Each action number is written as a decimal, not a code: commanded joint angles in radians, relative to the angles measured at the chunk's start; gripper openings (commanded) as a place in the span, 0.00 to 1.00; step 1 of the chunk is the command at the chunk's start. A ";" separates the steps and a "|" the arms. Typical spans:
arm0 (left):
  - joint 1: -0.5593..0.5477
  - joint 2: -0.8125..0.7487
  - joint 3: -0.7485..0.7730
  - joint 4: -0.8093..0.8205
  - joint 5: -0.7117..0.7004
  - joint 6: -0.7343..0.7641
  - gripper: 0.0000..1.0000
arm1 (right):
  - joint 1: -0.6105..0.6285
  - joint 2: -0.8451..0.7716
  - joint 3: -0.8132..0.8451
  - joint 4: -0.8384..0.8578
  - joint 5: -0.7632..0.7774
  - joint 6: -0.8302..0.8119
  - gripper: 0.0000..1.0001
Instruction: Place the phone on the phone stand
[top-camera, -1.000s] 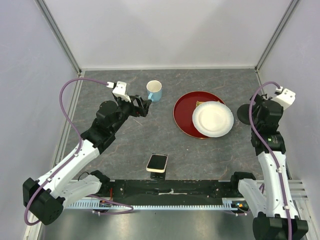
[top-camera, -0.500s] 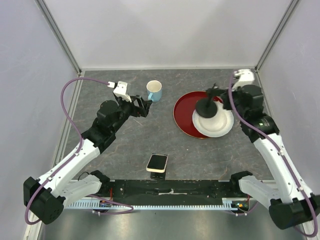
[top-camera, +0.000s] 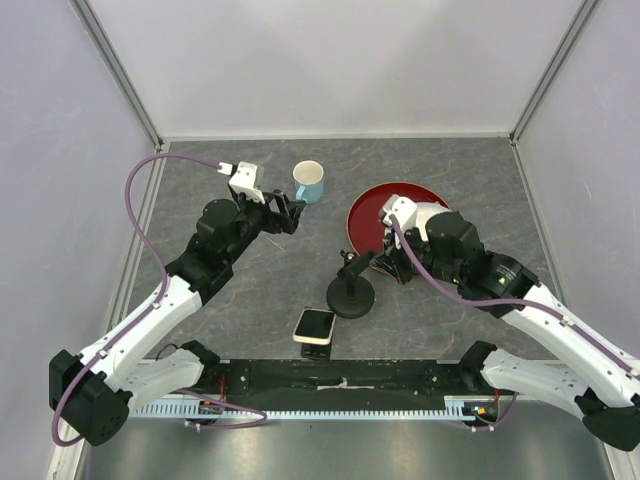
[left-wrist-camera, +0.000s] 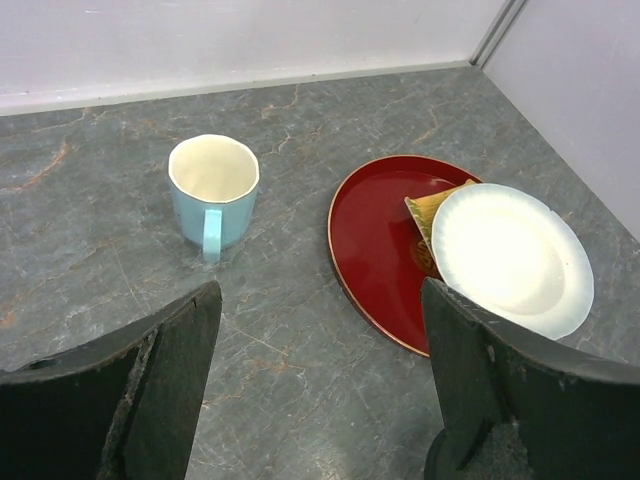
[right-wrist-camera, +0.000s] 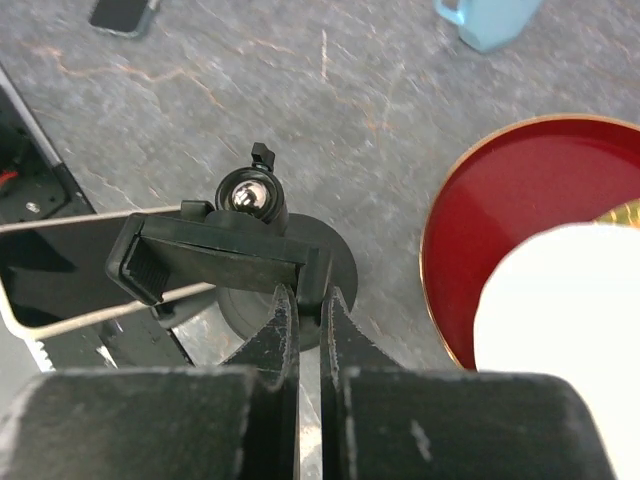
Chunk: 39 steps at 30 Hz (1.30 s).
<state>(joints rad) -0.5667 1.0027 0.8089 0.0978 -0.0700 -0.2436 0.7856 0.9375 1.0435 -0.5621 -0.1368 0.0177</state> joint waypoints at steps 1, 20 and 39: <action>0.005 0.002 0.047 0.002 0.015 -0.029 0.86 | 0.015 -0.094 -0.034 0.018 0.043 0.010 0.00; 0.005 0.068 0.073 0.005 0.165 -0.037 0.86 | 0.030 -0.109 -0.135 -0.012 -0.227 0.027 0.00; -0.030 0.221 0.150 0.079 0.754 -0.054 0.75 | 0.041 -0.181 -0.151 -0.033 -0.051 -0.012 0.00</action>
<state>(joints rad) -0.5766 1.2182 0.9115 0.1196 0.5636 -0.2756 0.8230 0.8124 0.8520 -0.6762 -0.2554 0.0067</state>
